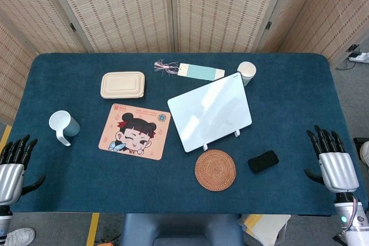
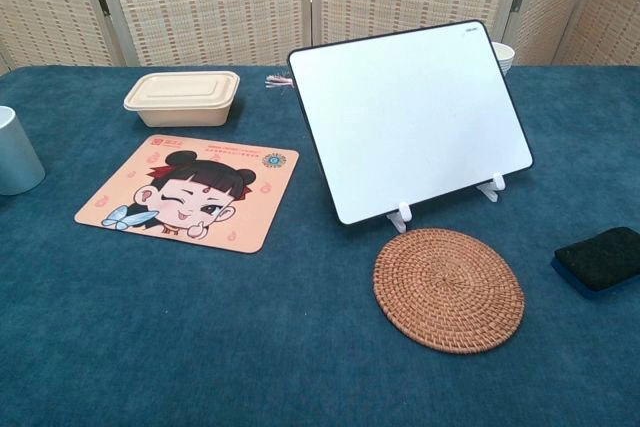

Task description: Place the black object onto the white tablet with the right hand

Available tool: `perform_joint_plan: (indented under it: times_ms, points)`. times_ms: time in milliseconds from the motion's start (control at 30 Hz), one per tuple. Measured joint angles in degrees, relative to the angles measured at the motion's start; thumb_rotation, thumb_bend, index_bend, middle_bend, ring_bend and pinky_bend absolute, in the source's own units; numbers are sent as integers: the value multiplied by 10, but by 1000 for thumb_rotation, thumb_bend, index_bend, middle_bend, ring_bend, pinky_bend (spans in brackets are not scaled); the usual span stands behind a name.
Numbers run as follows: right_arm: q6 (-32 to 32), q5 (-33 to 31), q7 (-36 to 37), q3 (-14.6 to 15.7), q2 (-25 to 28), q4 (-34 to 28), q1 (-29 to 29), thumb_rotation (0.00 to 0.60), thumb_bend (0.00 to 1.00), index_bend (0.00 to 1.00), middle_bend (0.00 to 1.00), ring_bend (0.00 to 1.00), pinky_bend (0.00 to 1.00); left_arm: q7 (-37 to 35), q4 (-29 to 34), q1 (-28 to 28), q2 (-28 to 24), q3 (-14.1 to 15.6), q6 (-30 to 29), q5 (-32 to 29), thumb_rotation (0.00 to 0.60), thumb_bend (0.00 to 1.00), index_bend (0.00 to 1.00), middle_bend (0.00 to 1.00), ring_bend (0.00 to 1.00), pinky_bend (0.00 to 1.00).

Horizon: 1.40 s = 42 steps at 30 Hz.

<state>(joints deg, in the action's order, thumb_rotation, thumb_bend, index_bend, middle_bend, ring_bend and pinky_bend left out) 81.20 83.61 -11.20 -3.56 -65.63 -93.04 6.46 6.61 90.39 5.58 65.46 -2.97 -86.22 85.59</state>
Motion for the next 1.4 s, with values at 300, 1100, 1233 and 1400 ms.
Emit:
perform_joint_plan:
  times_ms: [300, 1100, 1233, 1400]
  points:
    - [-2, 5, -1, 2, -1, 0, 2, 600, 188, 0, 0, 0, 23, 1, 4, -1, -2, 4, -1, 7, 600, 246, 0, 0, 0, 0]
    - [-167, 12, -145, 25, 4, 1, 95, 600, 188, 222, 0, 0, 0, -22, 6, -3, -5, -1, 10, -15, 600, 242, 0, 0, 0, 0]
    - [-191, -4, -186, 26, -29, 26, 111, 600, 188, 237, 0, 0, 0, -27, 6, -4, -7, -1, 8, -13, 600, 241, 0, 0, 0, 0]
    - [-208, -16, -214, 25, -75, 66, 129, 600, 188, 243, 0, 0, 0, -28, 6, -3, -7, 1, 8, -9, 600, 241, 0, 0, 0, 0]
